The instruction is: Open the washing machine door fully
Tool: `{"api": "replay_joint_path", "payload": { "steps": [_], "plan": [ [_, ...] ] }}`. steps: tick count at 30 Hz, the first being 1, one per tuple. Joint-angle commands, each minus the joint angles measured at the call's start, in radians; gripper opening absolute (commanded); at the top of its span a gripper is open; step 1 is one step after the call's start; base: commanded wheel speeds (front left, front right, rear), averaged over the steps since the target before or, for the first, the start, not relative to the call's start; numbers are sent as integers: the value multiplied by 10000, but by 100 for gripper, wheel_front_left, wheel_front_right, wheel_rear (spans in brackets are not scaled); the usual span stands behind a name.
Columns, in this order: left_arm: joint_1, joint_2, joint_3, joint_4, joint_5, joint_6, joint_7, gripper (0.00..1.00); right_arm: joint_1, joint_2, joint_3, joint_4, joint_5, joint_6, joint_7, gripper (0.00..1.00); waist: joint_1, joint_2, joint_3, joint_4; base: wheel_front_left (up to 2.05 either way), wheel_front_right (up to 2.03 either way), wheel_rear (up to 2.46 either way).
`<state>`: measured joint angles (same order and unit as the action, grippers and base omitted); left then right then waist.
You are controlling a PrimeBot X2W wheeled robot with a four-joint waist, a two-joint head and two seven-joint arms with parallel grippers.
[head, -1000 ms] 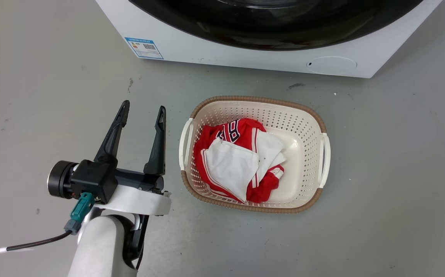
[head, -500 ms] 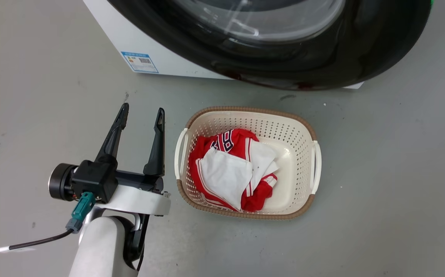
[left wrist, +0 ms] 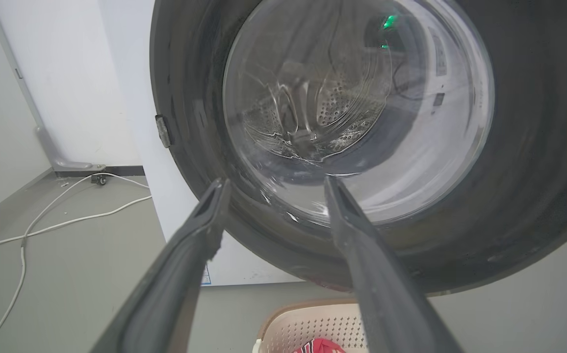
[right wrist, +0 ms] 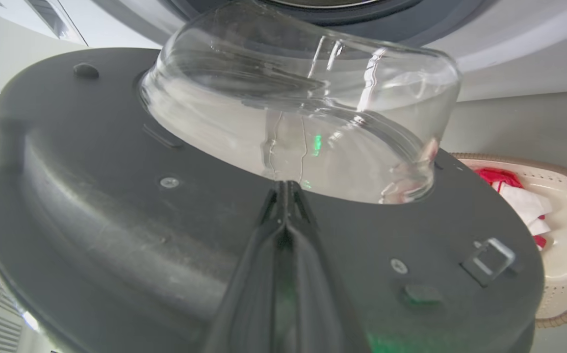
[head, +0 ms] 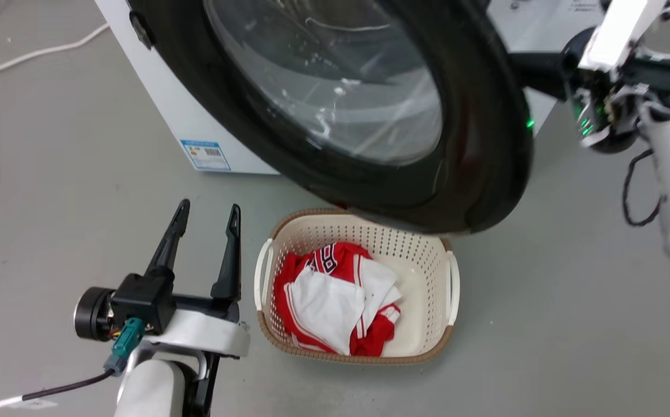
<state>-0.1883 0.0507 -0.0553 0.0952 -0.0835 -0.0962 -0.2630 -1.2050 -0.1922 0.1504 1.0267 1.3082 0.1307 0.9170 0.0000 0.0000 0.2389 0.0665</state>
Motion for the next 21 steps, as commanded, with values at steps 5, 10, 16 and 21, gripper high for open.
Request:
{"api": "replay_joint_path", "payload": {
  "steps": [5, 10, 16, 21],
  "plan": [
    [408, -7, 47, 85, 49, 45, -26, 100, 1095, 456, 96, -677, 312, 0, 419, 0, 0, 0, -772, -146, 0, 0, 0],
    [730, -7, 6, 165, 61, 41, -26, 100, 2050, 840, 219, -1365, 561, 0, 860, 0, 0, 0, -1254, -142, 0, 0, 0],
    [1016, -7, -30, 198, 34, 53, -26, 100, 3171, 1234, 545, -2465, 919, 0, 1467, 0, 0, 0, -1597, -90, 0, 0, 0],
    [1047, -7, -71, 190, -28, 97, -26, 100, 3774, 1374, 855, -3168, 1146, 0, 1747, 0, 0, 0, -1691, -60, 0, 0, 0]
  ]
}}
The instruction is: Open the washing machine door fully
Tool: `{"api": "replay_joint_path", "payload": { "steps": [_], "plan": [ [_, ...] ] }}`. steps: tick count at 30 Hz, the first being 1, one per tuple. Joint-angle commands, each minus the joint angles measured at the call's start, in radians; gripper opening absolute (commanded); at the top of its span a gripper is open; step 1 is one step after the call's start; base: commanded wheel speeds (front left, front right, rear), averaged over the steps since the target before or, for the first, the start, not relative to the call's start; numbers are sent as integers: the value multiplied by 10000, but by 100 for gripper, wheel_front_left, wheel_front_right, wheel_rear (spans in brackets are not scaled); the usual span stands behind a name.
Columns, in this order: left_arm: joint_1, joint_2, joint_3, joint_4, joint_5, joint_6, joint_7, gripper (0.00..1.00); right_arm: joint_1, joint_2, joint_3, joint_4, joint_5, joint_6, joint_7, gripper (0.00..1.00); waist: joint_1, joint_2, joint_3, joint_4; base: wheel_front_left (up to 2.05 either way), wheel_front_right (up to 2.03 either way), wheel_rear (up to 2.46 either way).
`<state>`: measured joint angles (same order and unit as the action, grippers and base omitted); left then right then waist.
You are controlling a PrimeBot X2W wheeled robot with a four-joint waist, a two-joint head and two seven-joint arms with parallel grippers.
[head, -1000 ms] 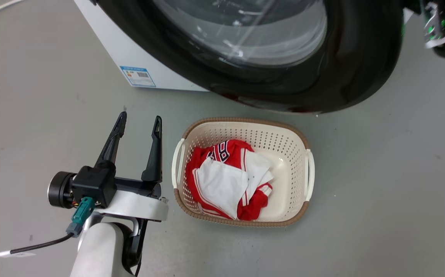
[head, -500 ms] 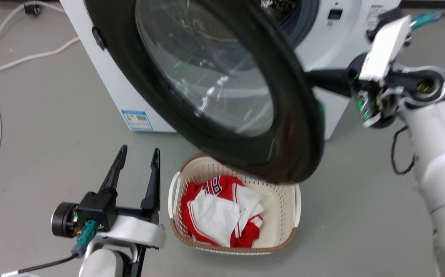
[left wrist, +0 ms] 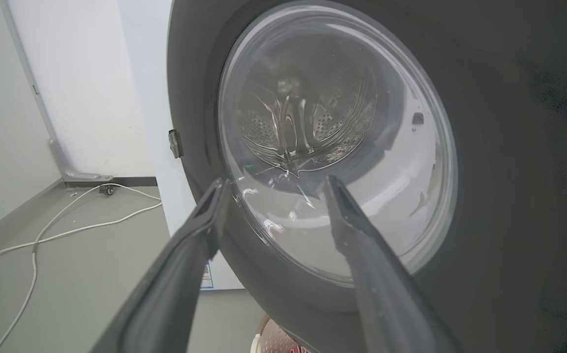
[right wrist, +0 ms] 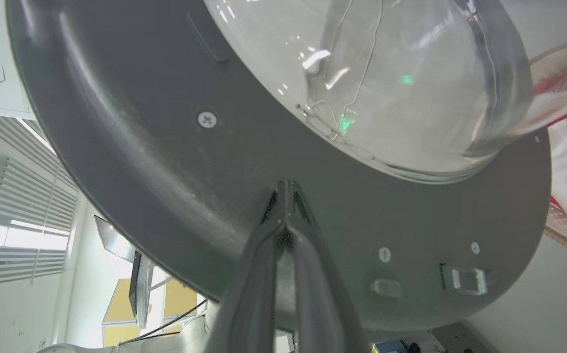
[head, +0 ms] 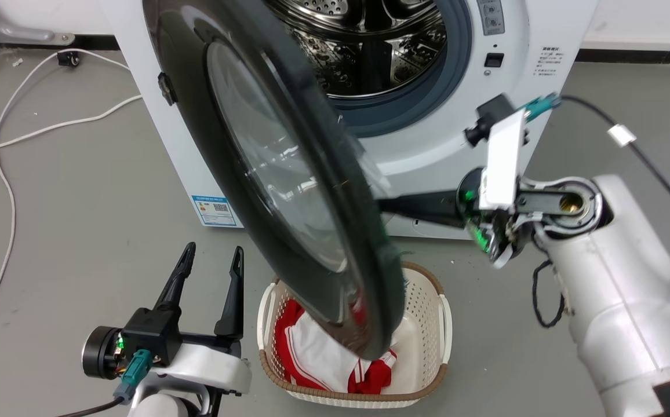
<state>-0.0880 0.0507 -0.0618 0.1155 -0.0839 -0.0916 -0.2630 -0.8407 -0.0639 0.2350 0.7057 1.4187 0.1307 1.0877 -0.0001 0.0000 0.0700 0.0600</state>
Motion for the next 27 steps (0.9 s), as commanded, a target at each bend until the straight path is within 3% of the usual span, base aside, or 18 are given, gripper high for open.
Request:
{"api": "replay_joint_path", "payload": {
  "steps": [1, 8, 14, 20, 27],
  "plan": [
    [95, -7, -30, -10, -51, 54, -26, 100, 399, 128, 198, -309, 158, 0, 150, 0, 1, 0, -48, 16, 0, 0, 0],
    [180, -8, -68, 8, -72, 90, -26, 100, 1196, 185, 1168, -1518, 801, 0, 101, 0, 1, 0, -119, 22, 0, 0, 0],
    [159, -8, -56, 20, -67, 110, -26, 100, 1542, 161, 1941, -2081, 1325, 0, -726, 0, 1, 0, -127, -15, 0, 0, 0],
    [227, -9, 6, -17, -114, 157, -26, 100, 1976, 143, 1511, -2149, 1295, 0, -2916, 0, 1, 0, -168, -112, 0, 0, 0],
    [361, -8, 161, -51, -129, 212, -26, 100, 2940, 145, -93, -2100, 1396, 0, -6063, 0, 1, 0, -273, -307, 0, 0, 0]
  ]
}}
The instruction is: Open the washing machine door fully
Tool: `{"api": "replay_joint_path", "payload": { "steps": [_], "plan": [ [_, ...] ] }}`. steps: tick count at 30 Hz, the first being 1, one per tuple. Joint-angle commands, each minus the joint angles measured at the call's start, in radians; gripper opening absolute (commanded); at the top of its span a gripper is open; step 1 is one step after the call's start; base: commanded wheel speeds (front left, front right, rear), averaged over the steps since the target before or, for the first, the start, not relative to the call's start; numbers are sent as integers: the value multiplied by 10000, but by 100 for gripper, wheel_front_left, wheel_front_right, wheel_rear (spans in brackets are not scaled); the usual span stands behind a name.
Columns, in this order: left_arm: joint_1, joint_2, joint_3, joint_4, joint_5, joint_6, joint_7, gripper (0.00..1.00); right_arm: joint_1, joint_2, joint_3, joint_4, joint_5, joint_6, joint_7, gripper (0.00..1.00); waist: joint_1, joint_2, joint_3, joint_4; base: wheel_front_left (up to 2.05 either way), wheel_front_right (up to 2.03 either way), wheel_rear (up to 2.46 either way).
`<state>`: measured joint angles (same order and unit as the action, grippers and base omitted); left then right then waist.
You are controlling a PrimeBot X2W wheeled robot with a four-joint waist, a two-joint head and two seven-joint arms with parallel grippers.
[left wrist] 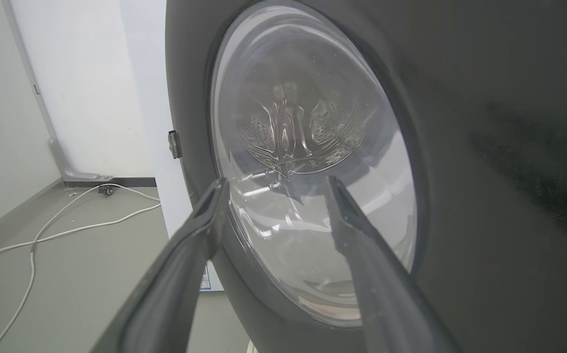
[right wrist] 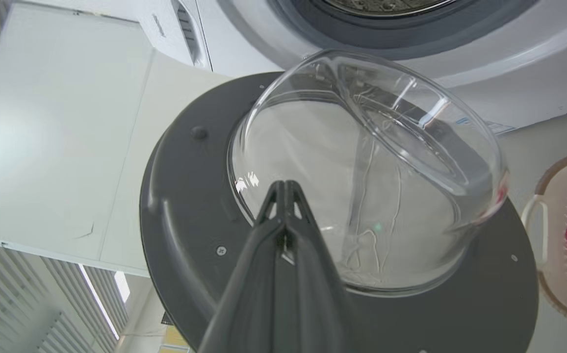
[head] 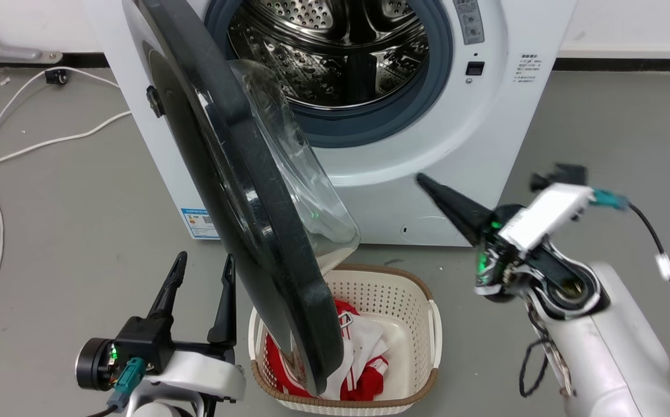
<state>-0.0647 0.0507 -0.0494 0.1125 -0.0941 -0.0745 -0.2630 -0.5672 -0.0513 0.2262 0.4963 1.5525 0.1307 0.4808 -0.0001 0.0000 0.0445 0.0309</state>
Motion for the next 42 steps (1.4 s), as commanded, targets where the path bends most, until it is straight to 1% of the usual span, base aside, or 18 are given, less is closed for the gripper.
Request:
{"api": "replay_joint_path", "payload": {
  "steps": [1, 5, 10, 11, 12, 14, 15, 19, 21, 23, 26, 29, 31, 34, 37, 39, 42],
  "plan": [
    [157, -8, 74, -29, -21, 54, -26, 100, 397, -10, -257, -70, 85, 0, -366, 0, 1, 0, -31, -49, 0, 0, 0],
    [230, -8, 192, -35, 27, 57, -26, 100, 1294, -152, -1252, -549, 277, 0, -1639, 0, 1, 0, -99, -159, 0, 0, 0],
    [319, -8, 338, -3, 70, 25, -26, 100, 2701, -193, -2314, -1507, 401, 0, -3024, 0, 1, 0, -205, -227, 0, 0, 0],
    [350, -8, 359, -7, 75, 21, -26, 100, 2979, -202, -2455, -1725, 359, 0, -3252, 11, 1, 0, -225, -240, 0, 0, 0],
    [375, -8, 382, -6, 80, 15, -26, 100, 3256, -200, -2617, -1885, 300, 0, -3510, 40, 1, 0, -242, -255, 0, 0, 0],
    [405, -6, 407, 8, 107, -7, -26, 100, 3769, -200, -2762, -2221, 70, 0, -3964, 95, 1, 0, -288, -277, 0, 0, 0],
    [406, -8, 426, 15, 101, -13, -26, 100, 3982, -176, -2857, -2384, 23, 0, -4205, 100, 1, 0, -302, -292, 0, 0, 0],
    [428, -8, 486, 32, 77, -20, -26, 100, 4762, -188, -2783, -2856, -983, 0, -5115, 100, 1, 0, -332, -361, 0, 0, 0],
    [443, -6, 499, 42, 60, -22, -26, 100, 5009, -227, -2759, -3024, -1656, 0, -5604, 100, 1, 0, -347, -370, 0, 0, 0],
    [461, -6, 509, 44, 45, -11, -26, 100, 5258, -372, -2703, -3186, -2600, 0, -6109, 100, 1, 0, -365, -380, 0, 0, 0],
    [476, -8, 503, 35, 55, -4, -26, 100, 5532, -553, -2646, -3374, -4366, 0, -6752, 100, 1, 0, -374, -393, 0, 0, 0],
    [478, -6, 536, 29, 75, 10, -26, 100, 5691, -747, -2865, -3715, -6649, 0, -7130, 100, 1, 0, -379, -408, 0, 0, 0],
    [481, -6, 569, 17, 90, 20, -26, 100, 5800, -736, -3105, -4059, -8472, -1, -7247, 100, 1, 0, -380, -424, 0, 0, 0],
    [492, -3, 595, 4, 112, 11, -26, 100, 5990, -468, -3464, -4817, -10837, 0, -7328, 100, 1, 0, -404, -420, 0, 0, 0],
    [483, -6, 621, -20, 112, -7, -26, 100, 6183, -246, -3561, -5675, -12664, -1, -7216, 100, 1, 0, -419, -412, 0, 0, 0],
    [489, -6, 646, -32, 136, -18, -26, 100, 6372, -156, -3433, -6241, -13734, -1, -7056, 100, 1, 0, -431, -409, 0, 0, 0],
    [504, -6, 671, -51, 167, -37, -26, 100, 6675, -53, -3139, -6871, -14783, -1, -6753, 100, 1, 0, -437, -409, 0, 0, 0]
  ]
}}
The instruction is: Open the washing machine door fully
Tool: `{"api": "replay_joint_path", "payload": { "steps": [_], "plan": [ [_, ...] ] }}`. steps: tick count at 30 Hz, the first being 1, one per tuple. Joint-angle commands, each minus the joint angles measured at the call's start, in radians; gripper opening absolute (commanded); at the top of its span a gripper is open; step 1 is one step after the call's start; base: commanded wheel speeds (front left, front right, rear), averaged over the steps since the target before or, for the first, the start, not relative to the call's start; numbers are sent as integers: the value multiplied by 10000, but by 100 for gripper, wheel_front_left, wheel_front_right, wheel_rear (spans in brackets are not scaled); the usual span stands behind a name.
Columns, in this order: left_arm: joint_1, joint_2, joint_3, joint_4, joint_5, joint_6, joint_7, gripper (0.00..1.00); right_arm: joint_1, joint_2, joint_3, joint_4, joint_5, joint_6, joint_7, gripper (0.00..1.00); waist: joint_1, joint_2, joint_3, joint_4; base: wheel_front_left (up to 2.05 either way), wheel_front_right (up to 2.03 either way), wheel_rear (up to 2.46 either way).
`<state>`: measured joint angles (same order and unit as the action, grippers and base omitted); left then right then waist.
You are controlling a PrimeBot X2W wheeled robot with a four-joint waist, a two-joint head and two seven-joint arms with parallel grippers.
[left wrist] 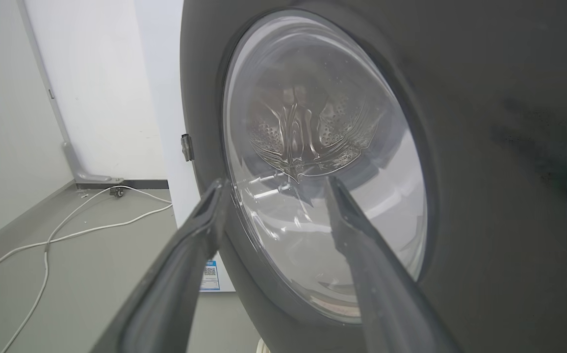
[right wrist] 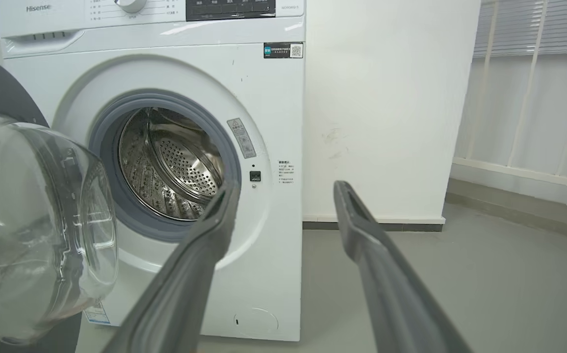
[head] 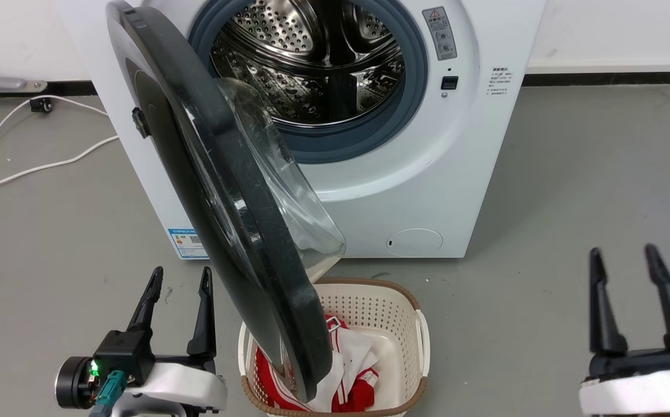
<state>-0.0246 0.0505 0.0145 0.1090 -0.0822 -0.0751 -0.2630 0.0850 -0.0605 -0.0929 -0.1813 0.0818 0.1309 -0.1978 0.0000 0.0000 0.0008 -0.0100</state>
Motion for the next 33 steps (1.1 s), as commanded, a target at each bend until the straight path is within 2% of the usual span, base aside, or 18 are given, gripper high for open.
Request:
{"api": "replay_joint_path", "payload": {
  "steps": [1, 5, 12, 26, 27, 29, 33],
  "plan": [
    [105, -4, 44, -23, 58, -38, -26, 100, 271, 62, 126, -219, -329, -5, 143, 100, 0, 0, 0, 1, 0, 0, 0],
    [91, -4, 68, -24, 68, -50, -26, 100, 583, 108, 186, -289, -666, -5, 325, 100, 0, 0, 8, -3, 0, 0, 0],
    [112, -3, 25, -22, 67, -73, -26, 100, 736, 115, 15, 466, 93, -5, 139, 100, 0, 0, 17, -29, 0, 0, 0],
    [125, -4, -32, -11, 64, -37, -26, 100, 503, 117, -9, 669, 204, -5, 82, 100, 0, 0, 31, 3, 0, 0, 0],
    [120, -4, -25, -37, 84, -31, -26, 97, 502, 117, -10, 667, 210, -5, 88, 100, 0, 0, 33, 2, 0, 0, 0],
    [129, -4, -15, -59, 95, -29, -26, 0, 501, 117, -14, 665, 225, -5, 98, 100, 0, 0, 35, -3, 0, 0, 0],
    [153, -4, -10, -93, 91, -47, -26, 0, 508, 116, -13, 665, 251, -5, 116, 100, 0, 0, 45, -16, 0, 0, 0]
  ]
}}
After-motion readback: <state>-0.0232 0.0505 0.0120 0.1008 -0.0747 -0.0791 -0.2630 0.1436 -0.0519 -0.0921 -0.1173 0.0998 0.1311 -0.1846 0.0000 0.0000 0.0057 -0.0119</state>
